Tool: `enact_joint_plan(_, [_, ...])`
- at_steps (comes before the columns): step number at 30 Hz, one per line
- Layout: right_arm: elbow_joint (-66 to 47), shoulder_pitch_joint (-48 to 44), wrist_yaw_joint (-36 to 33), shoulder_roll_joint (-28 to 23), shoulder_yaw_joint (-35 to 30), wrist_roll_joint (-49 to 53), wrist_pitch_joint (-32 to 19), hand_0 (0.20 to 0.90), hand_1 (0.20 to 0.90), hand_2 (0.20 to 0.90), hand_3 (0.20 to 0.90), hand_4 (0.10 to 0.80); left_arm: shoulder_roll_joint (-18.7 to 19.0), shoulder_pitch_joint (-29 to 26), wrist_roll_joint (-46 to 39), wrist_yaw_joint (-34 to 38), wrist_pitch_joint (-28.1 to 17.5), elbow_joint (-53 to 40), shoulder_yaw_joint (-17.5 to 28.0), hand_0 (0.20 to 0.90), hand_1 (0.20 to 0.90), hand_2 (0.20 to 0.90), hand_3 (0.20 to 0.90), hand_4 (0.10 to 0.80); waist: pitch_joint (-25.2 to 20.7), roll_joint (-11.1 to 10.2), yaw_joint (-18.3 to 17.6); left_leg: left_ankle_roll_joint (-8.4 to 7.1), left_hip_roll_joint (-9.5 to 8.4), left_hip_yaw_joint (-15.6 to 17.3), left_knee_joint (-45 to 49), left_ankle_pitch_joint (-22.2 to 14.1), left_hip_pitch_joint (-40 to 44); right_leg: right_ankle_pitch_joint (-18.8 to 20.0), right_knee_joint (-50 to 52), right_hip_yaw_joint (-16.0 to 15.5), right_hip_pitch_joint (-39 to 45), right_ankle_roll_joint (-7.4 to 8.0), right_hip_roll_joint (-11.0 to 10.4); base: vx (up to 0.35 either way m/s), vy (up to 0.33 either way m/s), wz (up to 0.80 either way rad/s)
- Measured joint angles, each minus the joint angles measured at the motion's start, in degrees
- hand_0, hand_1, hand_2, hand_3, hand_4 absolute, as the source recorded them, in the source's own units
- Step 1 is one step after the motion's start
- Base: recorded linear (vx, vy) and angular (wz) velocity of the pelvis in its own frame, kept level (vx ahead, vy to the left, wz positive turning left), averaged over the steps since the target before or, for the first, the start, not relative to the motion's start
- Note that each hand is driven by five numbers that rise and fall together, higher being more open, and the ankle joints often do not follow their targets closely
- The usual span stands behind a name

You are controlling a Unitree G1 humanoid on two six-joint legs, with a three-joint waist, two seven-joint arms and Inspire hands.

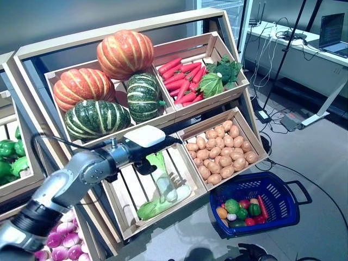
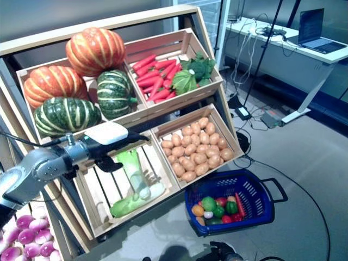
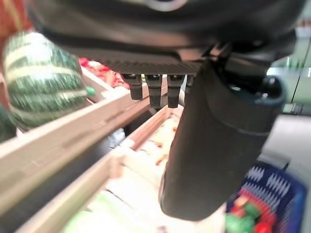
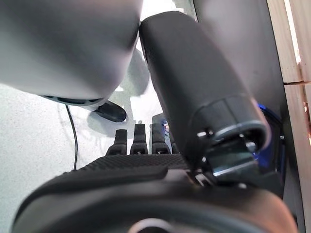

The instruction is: Put vegetables into the basket

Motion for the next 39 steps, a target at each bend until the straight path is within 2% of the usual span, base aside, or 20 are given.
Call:
enact_joint_plan(5, [0.07,-0.01,0.68,-0.26,-0.20,-0.01,-0.06,0.900,0.900,0.900,0.900,0.800,0.96,-2.51,6.37,-2.73,-3.82,0.24,-6.28,0.900,0.900,0.900,0.900,0.800,-0.17,0.26,-0.43,-0.10,-0.02,0.04,0.00,0.07,-0.21,-0.02,0.02,0.01,-0.22,0.01,0.01,0.046,0.017,0.00])
enact_joint_plan(11, [-0.03,-0.12,0.74,-0.29,-0.20,0.00,-0.60,0.900,0.900,0.900,0.900,0.800,1.06,-3.12,11.46,-2.57,-4.75,2.64,-10.75,0.900,0.900,0.900,0.900,0.800,-0.25,0.27,-1.73,-0.17,-0.02,0.05,0.01,0.34,-0.96,0.00,0.02,-0.02,-0.93,0.01,0.02,0.023,0.010,0.00])
enact_joint_plan(18, [-0.93,-0.54,0.75,-1.20,0.70,0.03,-1.17,0.900,0.900,0.900,0.900,0.800,1.04,-5.01,18.92,3.65,-6.42,9.83,-13.74,0.900,0.900,0.900,0.900,0.800,-0.09,0.38,-2.17,-0.25,-0.08,0.18,0.38,0.67,-3.29,0.15,0.04,0.07,-3.44,0.10,0.07,-0.060,0.042,-0.01])
enact_joint_plan(23, [-1.24,-4.16,0.76,-4.24,2.44,0.39,-1.24,0.900,0.900,0.900,0.900,0.800,0.98,-11.83,23.89,10.94,-5.79,16.39,-20.91,0.900,0.900,0.900,0.900,0.800,4.21,0.72,-2.33,-0.19,-0.32,0.12,0.69,1.70,-6.10,0.95,0.59,0.06,-6.31,-0.04,0.12,-0.183,0.008,0.01])
enact_joint_plan(24, [-1.25,-5.80,0.75,-5.37,3.32,1.78,-1.37,0.900,0.900,0.900,0.900,0.800,0.96,-14.29,25.45,13.92,-4.36,18.75,-22.80,0.900,0.900,0.900,0.900,0.800,6.82,0.72,-2.46,-0.33,-0.32,0.00,1.07,2.05,-7.21,1.28,0.72,0.03,-7.24,-0.27,0.22,-0.185,-0.023,-0.01])
enact_joint_plan(27, [-1.29,-8.58,0.69,-6.77,3.61,4.13,-1.61,0.900,0.900,0.900,0.900,0.800,0.86,-18.39,28.60,19.05,-1.11,23.28,-24.78,0.900,0.900,0.900,0.900,0.800,11.84,0.28,-2.59,-0.62,0.08,-0.04,2.24,2.42,-9.53,1.69,1.63,0.01,-9.39,-0.69,0.72,-0.162,-0.024,0.00])
enact_joint_plan(33, [-4.21,-13.61,0.38,-8.89,3.94,8.48,-3.65,0.900,0.900,0.900,0.900,0.800,0.67,-27.73,33.91,30.78,8.20,39.06,-25.67,0.900,0.900,0.900,0.900,0.800,21.89,-2.11,-3.25,-1.06,0.94,-0.11,6.59,2.44,-15.90,0.94,7.79,0.15,-16.72,-2.08,1.03,-0.168,-0.015,-0.03])
enact_joint_plan(39, [-8.05,-16.80,-0.75,-9.73,5.34,9.60,-5.02,0.900,0.900,0.900,0.900,0.800,-0.59,-31.10,36.09,44.48,16.05,51.05,-25.55,0.900,0.900,0.900,0.900,0.800,25.02,-4.61,-3.29,-1.39,1.12,0.02,12.72,1.54,-23.82,-2.71,18.97,1.65,-27.17,-3.08,0.13,-0.107,0.024,-0.03])
